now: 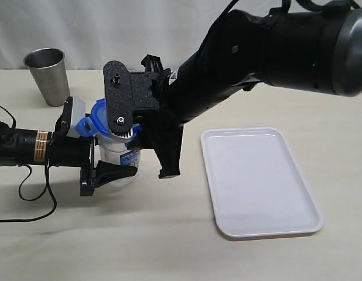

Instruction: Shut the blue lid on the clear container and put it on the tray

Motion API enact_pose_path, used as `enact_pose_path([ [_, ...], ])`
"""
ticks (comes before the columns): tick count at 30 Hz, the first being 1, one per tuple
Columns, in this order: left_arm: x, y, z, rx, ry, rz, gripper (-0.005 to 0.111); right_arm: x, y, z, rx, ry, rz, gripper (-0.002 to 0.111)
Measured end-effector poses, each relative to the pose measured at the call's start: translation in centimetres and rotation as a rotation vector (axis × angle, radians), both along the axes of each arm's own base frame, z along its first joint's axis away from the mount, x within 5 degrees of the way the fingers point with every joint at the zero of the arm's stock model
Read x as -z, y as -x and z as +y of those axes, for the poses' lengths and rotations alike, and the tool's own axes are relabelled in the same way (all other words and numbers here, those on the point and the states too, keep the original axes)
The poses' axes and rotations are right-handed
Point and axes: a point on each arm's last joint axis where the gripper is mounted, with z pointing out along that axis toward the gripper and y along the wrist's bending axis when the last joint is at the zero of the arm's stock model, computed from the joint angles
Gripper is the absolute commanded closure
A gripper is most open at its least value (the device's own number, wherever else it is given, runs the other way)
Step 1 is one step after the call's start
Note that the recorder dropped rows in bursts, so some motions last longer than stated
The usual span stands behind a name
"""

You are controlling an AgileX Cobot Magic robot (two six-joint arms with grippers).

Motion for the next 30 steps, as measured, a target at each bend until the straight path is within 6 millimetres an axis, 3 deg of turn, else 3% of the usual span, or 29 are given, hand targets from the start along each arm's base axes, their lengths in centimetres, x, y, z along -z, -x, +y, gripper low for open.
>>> enact_pose_path([
  [16,0.3,-0.7,0.6,-0.112,-0.023,0.067,0.107,3.4,-2.0,2.1,0.015,-0.001,-0.076,0.069],
  [19,0.3,-0.9,0.8,-0.124,-0.021,0.067,0.107,3.6,-2.2,2.3,0.011,-0.005,-0.093,0.077],
  [25,0.3,-1.0,0.9,-0.136,-0.021,0.067,0.107,3.9,-2.5,2.5,0.025,-0.024,-0.097,0.078],
  [30,0.2,-1.3,0.9,-0.156,-0.017,0.059,0.107,4.5,-2.5,2.8,0.057,-0.060,-0.131,0.087],
])
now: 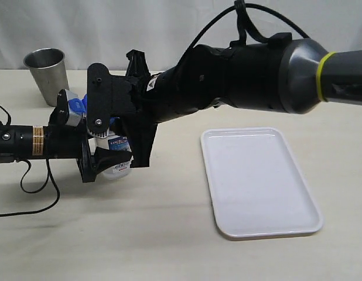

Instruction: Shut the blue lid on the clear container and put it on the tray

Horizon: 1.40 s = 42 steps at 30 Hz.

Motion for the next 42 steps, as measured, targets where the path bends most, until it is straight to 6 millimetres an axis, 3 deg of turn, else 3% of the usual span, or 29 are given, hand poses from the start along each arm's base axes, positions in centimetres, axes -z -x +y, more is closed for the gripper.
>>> enact_pose_path([
  [16,-0.1,-0.3,0.0,-0.021,0.003,0.009,0.107,0.7,-0.2,0.1,0.034,-0.030,-0.052,0.087],
  [22,-0.1,-0.3,0.0,-0.014,-0.001,-0.012,0.107,-0.3,0.3,-0.3,0.048,-0.046,-0.023,0.067],
  [32,-0.2,0.0,-0.4,0.037,0.005,-0.054,0.107,-2.0,1.3,-1.9,0.130,-0.081,0.102,0.066],
  [42,-0.3,0.2,-0.6,0.051,0.014,-0.056,0.107,-1.8,-0.3,-4.8,0.308,-0.120,0.230,0.071],
])
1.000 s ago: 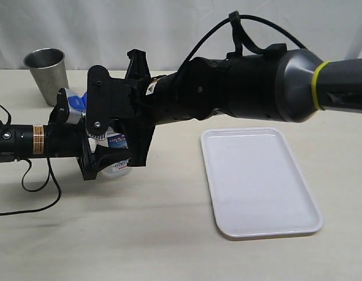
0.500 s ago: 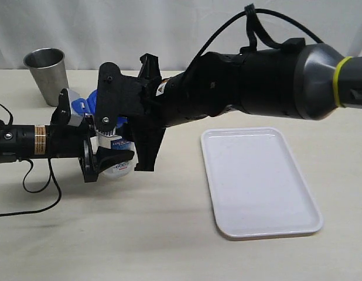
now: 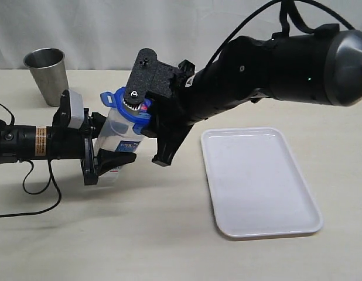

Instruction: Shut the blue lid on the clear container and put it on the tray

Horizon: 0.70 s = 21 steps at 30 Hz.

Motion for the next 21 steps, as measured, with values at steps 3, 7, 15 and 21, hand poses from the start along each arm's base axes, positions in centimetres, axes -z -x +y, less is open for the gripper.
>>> enact_pose_path([
  [3,0.0,0.0,0.0,-0.001,0.003,0.000,0.107,0.0,-0.1,-0.1,0.006,0.000,0.005,0.071],
  [7,0.0,0.0,0.0,-0.001,0.003,0.001,0.107,0.0,-0.1,-0.1,0.018,-0.006,0.014,0.071],
  [15,-0.2,-0.4,0.0,-0.042,0.031,0.013,0.107,-1.1,-1.7,-1.6,0.220,-0.127,0.135,0.070],
  [21,-0.1,0.2,-0.4,0.030,0.010,-0.008,0.107,-6.0,-2.1,-1.4,0.267,-0.331,0.179,0.070],
])
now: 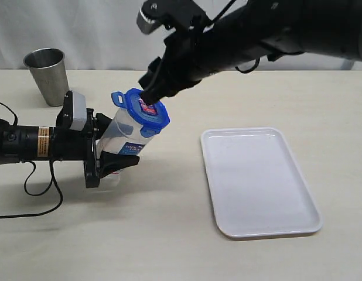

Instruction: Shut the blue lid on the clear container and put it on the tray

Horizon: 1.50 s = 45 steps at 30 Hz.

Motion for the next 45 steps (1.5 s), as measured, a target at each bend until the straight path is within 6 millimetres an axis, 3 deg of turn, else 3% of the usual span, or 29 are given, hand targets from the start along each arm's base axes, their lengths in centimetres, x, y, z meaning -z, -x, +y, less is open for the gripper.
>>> enact_pose_path([
  [4,0.1,0.0,0.0,0.003,-0.010,-0.010,0.107,-2.4,0.8,0.8,-0.010,-0.145,0.110,0.070],
  [8,0.1,0.0,0.0,0.004,-0.015,-0.015,0.107,-3.3,0.8,1.2,0.007,-0.178,0.221,0.070],
  [14,0.1,-0.1,0.1,-0.005,-0.018,-0.018,0.107,-0.4,-1.0,1.7,0.118,-0.067,0.384,0.070],
  [18,0.1,-0.1,0.1,-0.011,-0.015,-0.018,0.107,0.8,-1.0,3.0,0.121,-0.016,0.405,0.070],
  [26,0.1,-0.2,0.1,-0.021,-0.019,-0.016,0.107,1.3,-1.1,5.2,0.203,0.092,0.333,0.070],
  [40,0.5,-0.2,0.3,-0.035,-0.055,-0.008,0.107,2.9,-0.7,7.3,0.220,0.229,0.264,0.071],
  [45,0.5,-0.2,0.3,-0.038,-0.053,-0.005,0.107,2.8,-0.5,7.5,0.222,0.246,0.249,0.081],
])
